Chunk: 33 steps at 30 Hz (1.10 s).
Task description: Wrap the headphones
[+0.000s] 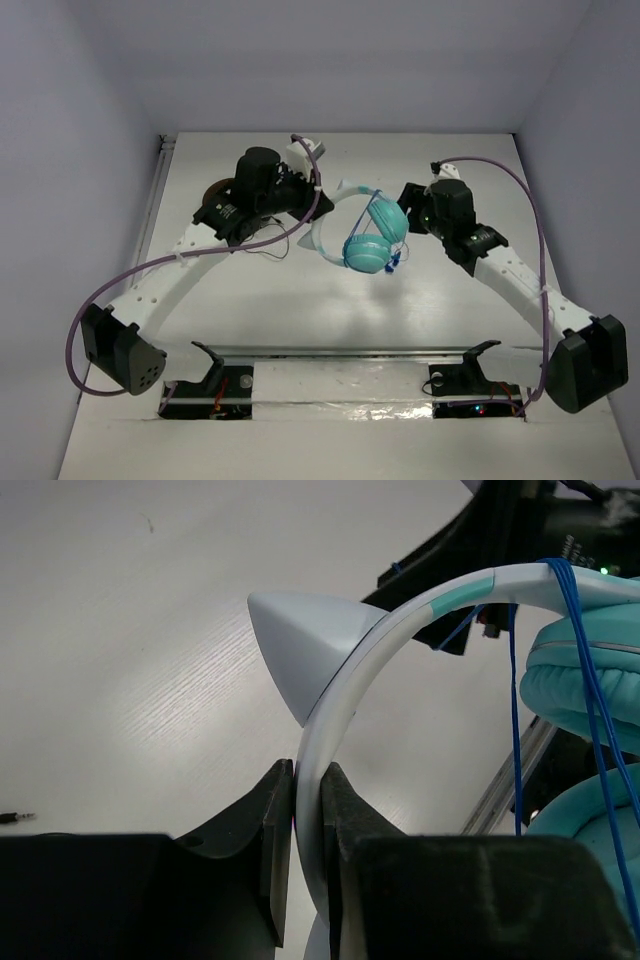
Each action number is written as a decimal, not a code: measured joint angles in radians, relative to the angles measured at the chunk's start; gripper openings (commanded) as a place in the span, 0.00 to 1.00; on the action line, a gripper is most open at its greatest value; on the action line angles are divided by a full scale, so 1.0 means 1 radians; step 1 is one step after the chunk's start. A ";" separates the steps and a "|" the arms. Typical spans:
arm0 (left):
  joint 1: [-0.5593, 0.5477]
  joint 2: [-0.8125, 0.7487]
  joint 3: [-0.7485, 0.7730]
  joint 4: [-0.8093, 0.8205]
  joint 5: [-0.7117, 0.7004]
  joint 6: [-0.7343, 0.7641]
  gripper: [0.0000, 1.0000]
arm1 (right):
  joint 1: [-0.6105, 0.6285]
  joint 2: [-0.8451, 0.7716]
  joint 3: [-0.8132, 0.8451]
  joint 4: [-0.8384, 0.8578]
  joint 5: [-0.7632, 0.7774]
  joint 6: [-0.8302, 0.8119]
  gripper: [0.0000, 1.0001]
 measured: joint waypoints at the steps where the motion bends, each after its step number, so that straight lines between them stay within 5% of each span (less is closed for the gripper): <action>1: 0.014 0.000 0.005 0.000 0.005 -0.016 0.00 | 0.000 -0.017 -0.005 0.002 0.000 0.006 0.65; 5: 0.048 0.000 0.027 -0.002 -0.002 -0.064 0.00 | 0.000 -0.079 -0.044 0.036 -0.001 0.027 0.55; 11: 0.063 0.000 0.107 0.000 -0.002 -0.119 0.00 | 0.000 -0.090 -0.104 0.069 -0.019 0.050 0.75; 13: 0.069 0.000 0.134 0.003 0.000 -0.137 0.00 | 0.000 -0.093 -0.107 0.072 -0.034 0.049 0.72; 17: 0.076 0.004 0.177 0.005 0.000 -0.161 0.00 | 0.000 -0.130 -0.115 0.114 -0.101 0.038 0.00; 19: 0.078 0.009 0.192 0.006 -0.001 -0.170 0.00 | 0.000 -0.148 -0.126 0.156 -0.118 0.040 0.00; 21: 0.078 0.015 0.208 0.006 -0.001 -0.177 0.00 | 0.000 -0.149 -0.137 0.187 -0.128 0.042 0.08; 22: 0.078 0.020 0.219 0.006 -0.001 -0.178 0.00 | 0.000 -0.144 -0.148 0.207 -0.130 0.045 0.19; 23: 0.078 0.024 0.229 0.006 -0.001 -0.180 0.00 | 0.000 -0.135 -0.159 0.219 -0.132 0.051 0.42; 26: 0.078 0.043 0.276 0.000 0.000 -0.186 0.00 | 0.000 -0.098 -0.199 0.258 -0.155 0.053 0.66; 33: 0.078 0.059 0.375 -0.003 0.010 -0.198 0.00 | 0.000 0.021 -0.232 0.360 -0.322 0.045 0.73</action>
